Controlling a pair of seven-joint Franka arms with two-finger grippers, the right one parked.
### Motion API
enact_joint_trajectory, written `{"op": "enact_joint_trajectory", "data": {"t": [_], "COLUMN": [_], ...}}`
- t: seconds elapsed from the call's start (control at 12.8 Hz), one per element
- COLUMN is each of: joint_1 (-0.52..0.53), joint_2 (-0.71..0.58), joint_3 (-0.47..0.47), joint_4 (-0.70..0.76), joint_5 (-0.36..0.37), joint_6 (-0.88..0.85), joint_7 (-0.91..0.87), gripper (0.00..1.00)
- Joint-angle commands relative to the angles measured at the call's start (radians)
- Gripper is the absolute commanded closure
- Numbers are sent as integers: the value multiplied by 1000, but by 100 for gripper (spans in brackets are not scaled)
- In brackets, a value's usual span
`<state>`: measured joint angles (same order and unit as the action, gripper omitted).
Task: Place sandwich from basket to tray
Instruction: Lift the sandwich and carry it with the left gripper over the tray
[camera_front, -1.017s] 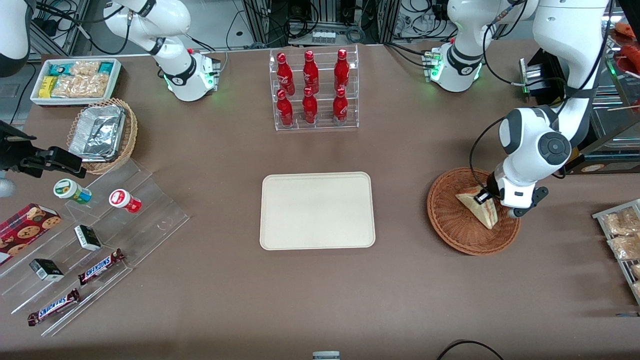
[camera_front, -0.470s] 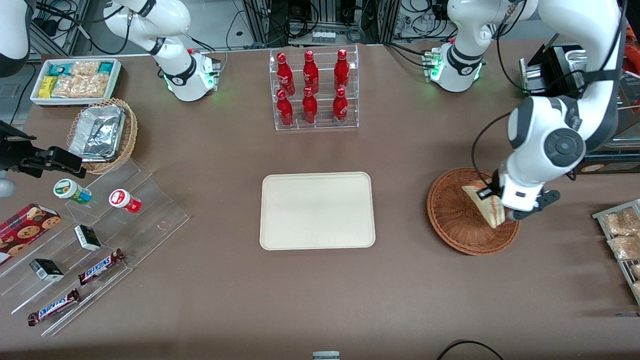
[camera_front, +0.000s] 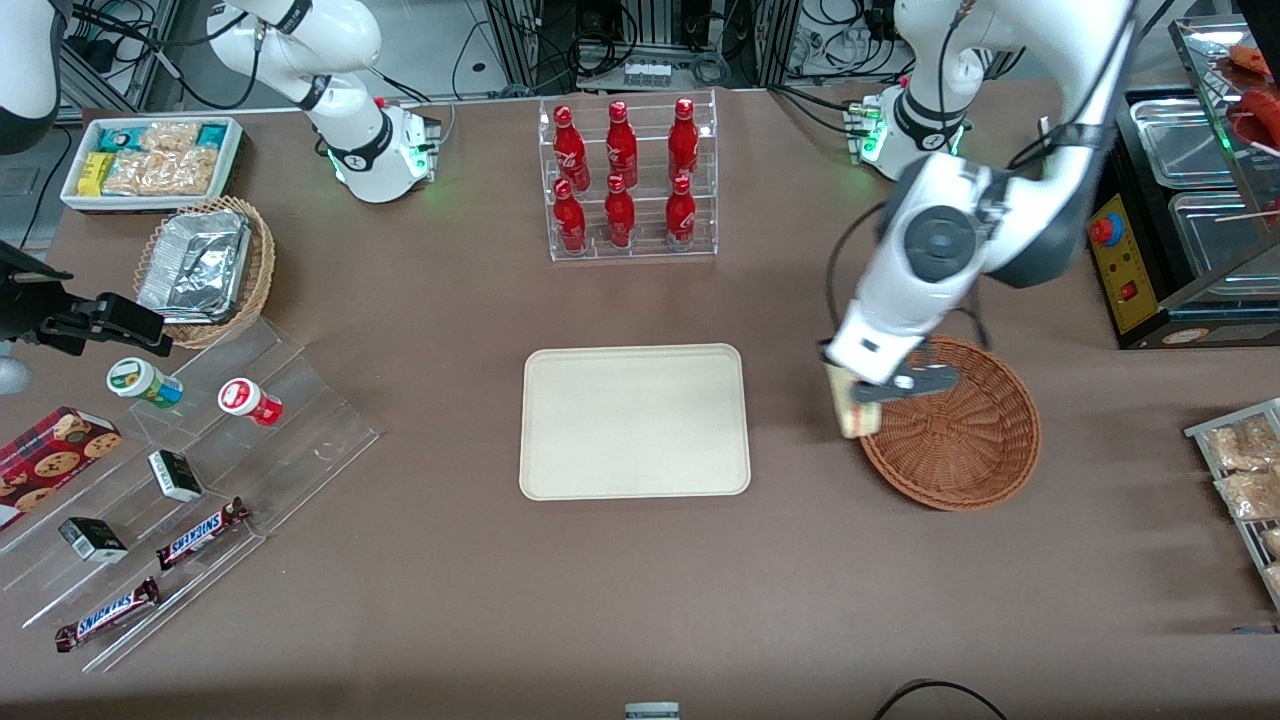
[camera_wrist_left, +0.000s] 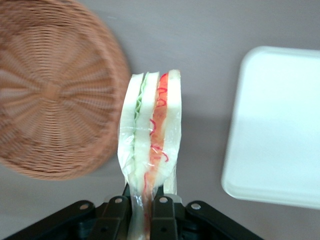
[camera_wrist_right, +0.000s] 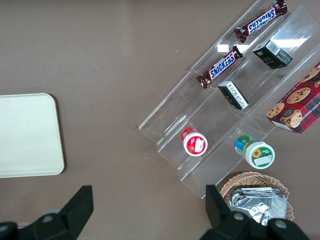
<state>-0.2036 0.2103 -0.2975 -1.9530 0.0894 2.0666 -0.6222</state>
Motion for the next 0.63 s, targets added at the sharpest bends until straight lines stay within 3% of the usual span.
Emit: {"op": "enact_joint_trajectory", "data": {"t": [0.0,0.55], "joint_1": [-101,-247], "joint_2": [150,406], "joint_3": [5,11], "joint_4": [158,431], "joint_5": [18,23], "joint_6": [-19,-22], "joint_7": [-11,-63], "gripper": [100,100]}}
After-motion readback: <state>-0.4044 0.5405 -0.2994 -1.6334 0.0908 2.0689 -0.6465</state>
